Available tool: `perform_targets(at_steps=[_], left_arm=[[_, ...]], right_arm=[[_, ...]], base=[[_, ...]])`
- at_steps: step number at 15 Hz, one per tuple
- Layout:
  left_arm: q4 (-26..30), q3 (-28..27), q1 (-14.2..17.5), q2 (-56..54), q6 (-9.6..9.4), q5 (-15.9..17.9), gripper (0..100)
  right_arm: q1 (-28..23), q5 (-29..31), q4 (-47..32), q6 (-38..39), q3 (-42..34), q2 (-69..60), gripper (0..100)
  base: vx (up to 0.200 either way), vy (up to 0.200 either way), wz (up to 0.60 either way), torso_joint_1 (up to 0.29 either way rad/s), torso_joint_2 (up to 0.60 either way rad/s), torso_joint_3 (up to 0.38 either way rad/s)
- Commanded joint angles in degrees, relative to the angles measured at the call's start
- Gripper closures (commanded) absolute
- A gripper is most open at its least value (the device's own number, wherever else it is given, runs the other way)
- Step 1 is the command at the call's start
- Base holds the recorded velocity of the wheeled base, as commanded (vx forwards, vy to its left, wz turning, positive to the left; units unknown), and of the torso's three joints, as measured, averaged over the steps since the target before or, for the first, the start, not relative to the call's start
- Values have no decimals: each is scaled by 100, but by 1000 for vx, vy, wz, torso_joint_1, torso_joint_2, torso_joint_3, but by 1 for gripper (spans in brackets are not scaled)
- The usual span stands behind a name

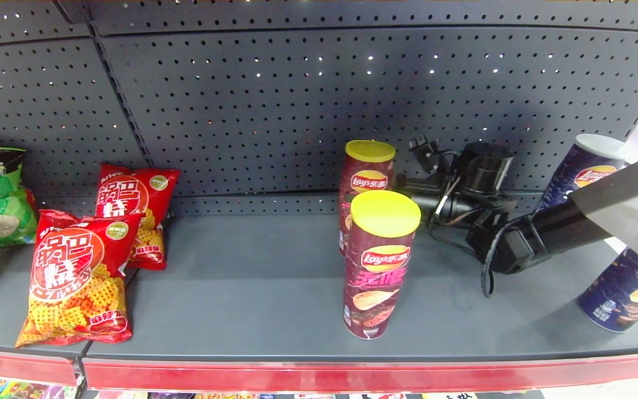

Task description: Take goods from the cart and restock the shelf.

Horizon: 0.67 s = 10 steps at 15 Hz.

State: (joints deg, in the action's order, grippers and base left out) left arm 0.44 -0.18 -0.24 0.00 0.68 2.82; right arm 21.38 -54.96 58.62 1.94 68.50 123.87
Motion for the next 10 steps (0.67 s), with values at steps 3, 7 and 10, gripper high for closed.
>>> perform_targets(at_steps=[3, 7, 10], left_arm=[[0, 1, -2, 0, 2, 0, 0], [0, 1, -2, 0, 2, 0, 0], [0, 1, -2, 0, 2, 0, 0]], right_arm=[[24, -6, 35, 0, -21, 50, 100], [-2, -253, 132, 0, -170, 41, 100], [-38, -384, 149, 8, -170, 23, 100]], base=[[0, 0, 0, 0, 0, 0], [0, 0, 0, 0, 0, 0], [0, 0, 0, 0, 0, 0]])
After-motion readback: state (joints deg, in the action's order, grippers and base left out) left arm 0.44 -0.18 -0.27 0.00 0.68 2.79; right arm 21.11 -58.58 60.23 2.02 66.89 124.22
